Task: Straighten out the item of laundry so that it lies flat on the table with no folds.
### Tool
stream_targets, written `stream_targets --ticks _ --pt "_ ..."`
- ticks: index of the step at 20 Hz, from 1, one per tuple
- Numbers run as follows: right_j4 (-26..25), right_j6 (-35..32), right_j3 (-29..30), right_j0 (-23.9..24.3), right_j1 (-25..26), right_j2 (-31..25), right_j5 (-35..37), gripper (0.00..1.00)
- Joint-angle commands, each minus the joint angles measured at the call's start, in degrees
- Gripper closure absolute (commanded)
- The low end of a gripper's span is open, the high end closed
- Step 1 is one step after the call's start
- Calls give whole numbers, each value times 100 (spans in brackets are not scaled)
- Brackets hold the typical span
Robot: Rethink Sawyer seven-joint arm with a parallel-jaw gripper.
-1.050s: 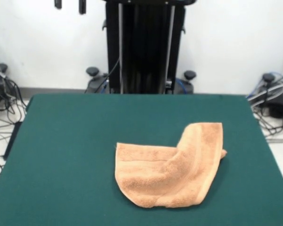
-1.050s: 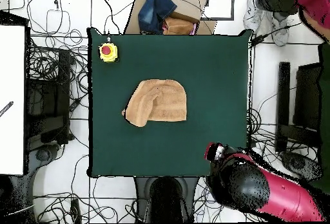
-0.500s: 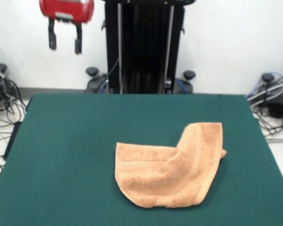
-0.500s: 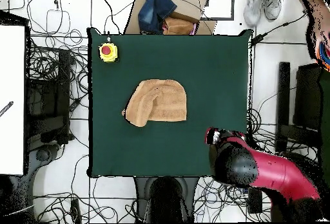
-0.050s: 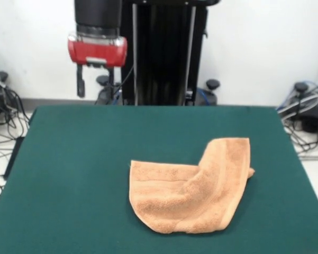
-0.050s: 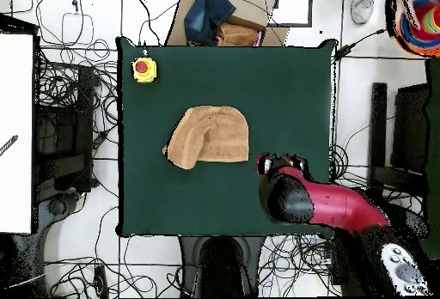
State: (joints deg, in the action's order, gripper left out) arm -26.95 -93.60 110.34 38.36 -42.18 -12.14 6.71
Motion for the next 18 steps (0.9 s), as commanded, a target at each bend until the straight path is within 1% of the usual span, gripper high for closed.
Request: stream_targets --ticks 1,5,9,18 --pt "36 -1108 -559 -697 808 741 -514 0" --pt "199 -1080 -832 -833 1255 828 -808 0" --pt "404 -1152 -982 -1009 1532 943 -1029 0" --pt "512 -978 -1228 -804 1885 715 -1133 0"
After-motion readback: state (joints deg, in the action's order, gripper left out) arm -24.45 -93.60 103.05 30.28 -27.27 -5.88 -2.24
